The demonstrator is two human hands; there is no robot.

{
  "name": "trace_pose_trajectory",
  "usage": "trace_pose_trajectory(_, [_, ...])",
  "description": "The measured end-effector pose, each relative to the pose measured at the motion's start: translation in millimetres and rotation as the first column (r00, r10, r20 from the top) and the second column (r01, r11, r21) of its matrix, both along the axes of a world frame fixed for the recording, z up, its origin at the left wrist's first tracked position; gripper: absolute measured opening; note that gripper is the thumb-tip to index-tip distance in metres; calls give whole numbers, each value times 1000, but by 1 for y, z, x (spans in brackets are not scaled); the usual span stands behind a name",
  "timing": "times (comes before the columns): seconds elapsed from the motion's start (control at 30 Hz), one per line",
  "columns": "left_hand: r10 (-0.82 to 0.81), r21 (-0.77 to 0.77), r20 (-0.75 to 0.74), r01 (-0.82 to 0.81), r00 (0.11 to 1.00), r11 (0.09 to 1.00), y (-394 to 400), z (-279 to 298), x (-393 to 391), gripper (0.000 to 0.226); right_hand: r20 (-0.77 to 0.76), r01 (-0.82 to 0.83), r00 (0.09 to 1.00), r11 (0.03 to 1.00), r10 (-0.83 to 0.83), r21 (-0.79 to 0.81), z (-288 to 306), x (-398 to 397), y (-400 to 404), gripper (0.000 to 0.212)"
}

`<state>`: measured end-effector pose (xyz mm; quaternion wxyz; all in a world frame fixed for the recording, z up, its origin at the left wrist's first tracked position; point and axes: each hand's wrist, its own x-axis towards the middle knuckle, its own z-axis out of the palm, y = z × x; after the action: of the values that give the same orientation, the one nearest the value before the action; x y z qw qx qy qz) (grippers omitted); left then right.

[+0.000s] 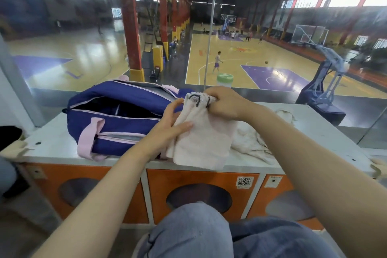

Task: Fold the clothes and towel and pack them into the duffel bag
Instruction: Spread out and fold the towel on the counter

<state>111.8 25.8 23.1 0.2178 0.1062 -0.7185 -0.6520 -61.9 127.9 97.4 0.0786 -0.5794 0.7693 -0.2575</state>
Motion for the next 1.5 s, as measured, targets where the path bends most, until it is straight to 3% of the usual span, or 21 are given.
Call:
trace_pose_trajectory(0.1, [154,-211,67,-136,986,968,-3,11,10,53,-26,-40,999,999,39,-12,12,22,-12,26])
trace_pose_trajectory(0.2, [355,-383,-76,-356,932,852,-13,17,20,17,-168,-31,986,999,25,-38,19,42,-29,17])
trace_pose_trajectory(0.3, [348,-374,-97,-359,932,855,-29,25,39,13,-340,-7,939,991,-40,-134,20,63,-51,25])
trace_pose_trajectory(0.37, [373,-449,-51,-355,927,820,-52,18,54,19,-452,-16,889,984,-67,-177,15,72,-65,22])
trace_pose_trajectory(0.43, [533,-704,29,-361,846,612,-86,-6,67,38,-569,-26,817,982,-88,-190,8,72,-75,14])
trace_pose_trajectory(0.47, [621,-820,102,-288,777,494,-99,-22,72,48,-628,-30,772,980,-101,-194,4,69,-78,13])
trace_pose_trajectory(0.5, [684,-886,182,-184,706,426,-107,-38,75,54,-675,-20,728,979,-124,-202,1,64,-80,17])
trace_pose_trajectory(0.53, [707,-907,259,-86,658,413,-109,-53,77,59,-702,-6,697,978,-145,-208,0,61,-81,23])
trace_pose_trajectory(0.6, [686,-900,337,6,645,436,-103,-72,74,71,-702,-1,696,978,-151,-211,-2,59,-85,30])
trace_pose_trajectory(0.67, [669,-899,338,17,662,437,-90,-76,65,75,-648,-9,753,982,-117,-188,-2,61,-88,35])
trace_pose_trajectory(0.8, [566,-846,416,75,712,528,-63,-71,40,55,-593,11,798,987,-105,-160,-2,58,-88,24])
trace_pose_trajectory(0.9, [491,-864,418,167,765,475,-43,-71,29,44,-601,45,790,990,-118,-135,-4,53,-85,20])
trace_pose_trajectory(0.97, [466,-827,389,79,795,556,-44,-64,32,40,-580,50,808,993,-102,-104,-8,48,-83,25])
trace_pose_trajectory(1.03, [496,-771,259,-132,829,623,-54,-54,39,45,-541,35,838,997,-66,-67,-9,44,-80,30])
trace_pose_trajectory(1.07, [554,-806,150,-223,819,548,-61,-47,45,44,-521,25,852,998,-51,-56,-9,43,-79,31])
trace_pose_trajectory(1.1, [611,-851,4,-318,792,417,-70,-38,51,39,-503,15,863,999,-38,-48,-8,42,-78,32])
trace_pose_trajectory(1.17, [645,-878,-303,-469,701,97,-97,-22,66,29,-480,-5,877,1000,-7,-23,-6,44,-78,32])
trace_pose_trajectory(1.23, [666,-891,-396,-440,632,-113,-126,-10,79,21,-488,-30,872,999,34,16,-6,46,-78,33])
trace_pose_trajectory(1.3, [703,-944,-322,-274,635,-184,-151,-7,83,18,-507,-53,860,998,64,36,-8,48,-79,34])
trace_pose_trajectory(1.4, [714,-978,-181,-48,677,-202,-169,-15,76,21,-511,-80,855,996,84,29,-9,49,-79,34])
trace_pose_trajectory(1.5, [741,-979,-166,-17,651,-205,-177,-11,68,32,-508,-142,853,990,117,-11,-11,54,-77,32])
